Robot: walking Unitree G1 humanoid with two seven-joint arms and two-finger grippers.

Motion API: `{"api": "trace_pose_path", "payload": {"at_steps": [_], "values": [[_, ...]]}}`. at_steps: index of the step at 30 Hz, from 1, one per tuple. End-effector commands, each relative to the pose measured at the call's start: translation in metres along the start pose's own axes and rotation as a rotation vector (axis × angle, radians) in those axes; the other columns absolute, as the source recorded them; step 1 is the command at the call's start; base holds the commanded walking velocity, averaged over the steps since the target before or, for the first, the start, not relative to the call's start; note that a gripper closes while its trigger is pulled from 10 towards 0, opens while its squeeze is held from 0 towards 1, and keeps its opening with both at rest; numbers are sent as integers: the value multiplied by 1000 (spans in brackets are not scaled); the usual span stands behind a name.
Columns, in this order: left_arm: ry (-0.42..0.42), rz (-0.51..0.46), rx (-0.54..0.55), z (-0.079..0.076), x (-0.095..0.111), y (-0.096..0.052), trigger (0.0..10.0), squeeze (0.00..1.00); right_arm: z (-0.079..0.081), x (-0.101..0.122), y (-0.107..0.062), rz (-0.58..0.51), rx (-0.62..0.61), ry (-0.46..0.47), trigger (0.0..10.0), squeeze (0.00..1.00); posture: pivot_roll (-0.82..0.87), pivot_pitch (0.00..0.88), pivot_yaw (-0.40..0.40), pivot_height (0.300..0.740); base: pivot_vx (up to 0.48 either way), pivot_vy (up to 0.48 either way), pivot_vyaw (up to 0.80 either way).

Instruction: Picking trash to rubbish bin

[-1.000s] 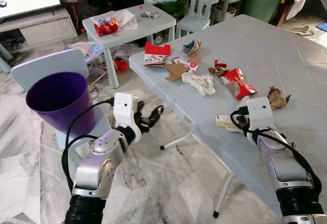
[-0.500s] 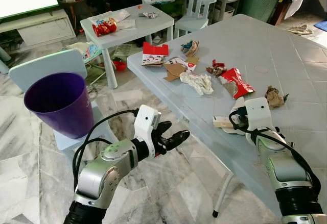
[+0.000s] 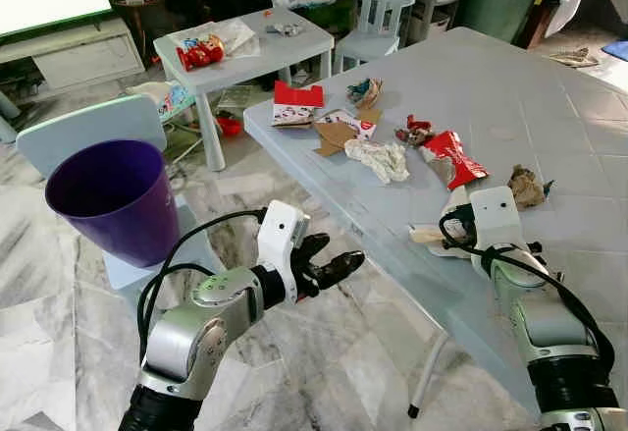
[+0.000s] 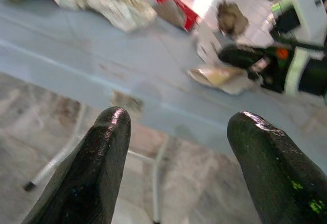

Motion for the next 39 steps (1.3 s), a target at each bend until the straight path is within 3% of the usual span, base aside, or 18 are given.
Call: {"api": "trace_pose_path", "payload": {"at_steps": [1,5,9,17,25,33,34,35,36,39], "values": [[21,-13,15,3,5,1,10000,0,-5,-8,2,37,-19,9,0,0,79,67,-15,740,0,0,0],[40,-36,60,9,10,1,10000,0,-7,-4,2,17,-27,23,0,0,77,70,-16,740,0,0,0],[62,-104,169,25,22,-1,10000,0,-8,18,1,-97,-32,121,0,0,77,70,-16,740,0,0,0],[96,-220,332,49,45,-7,10000,0,-12,57,-5,-296,-40,182,0,0,75,74,-16,740,0,0,0],[97,-283,469,68,54,-18,10000,0,-17,76,-10,-408,-63,210,0,0,76,71,-18,740,0,0,0],[81,-279,509,76,52,-19,10000,0,-20,81,-12,-441,-85,211,0,0,77,65,-19,740,0,0,0],[74,-282,516,78,52,-19,10000,0,-20,81,-11,-441,-89,210,1725,0,77,65,-19,740,0,0,0],[72,-282,519,78,52,-20,10000,0,-20,81,-11,-441,-89,211,1725,0,77,65,-19,740,0,0,0],[66,-287,524,79,52,-20,10000,0,-20,80,-11,-438,-91,208,9882,0,77,65,-19,740,0,0,0],[25,-304,560,85,53,-23,10000,0,-20,79,-11,-436,-93,212,10000,0,77,65,-19,740,0,0,0]]}}
Point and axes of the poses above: a point about 5 cm out from each wrist's last joint towards the gripper, its own y axis pointing out of the wrist towards the gripper, its own x axis along the axis of the wrist's last joint, z = x × y, the point moved 4 cm from there along y, pointing out of the wrist towards the gripper, and after that the axes turned 15 degrees about y, right-handed, at the moved point
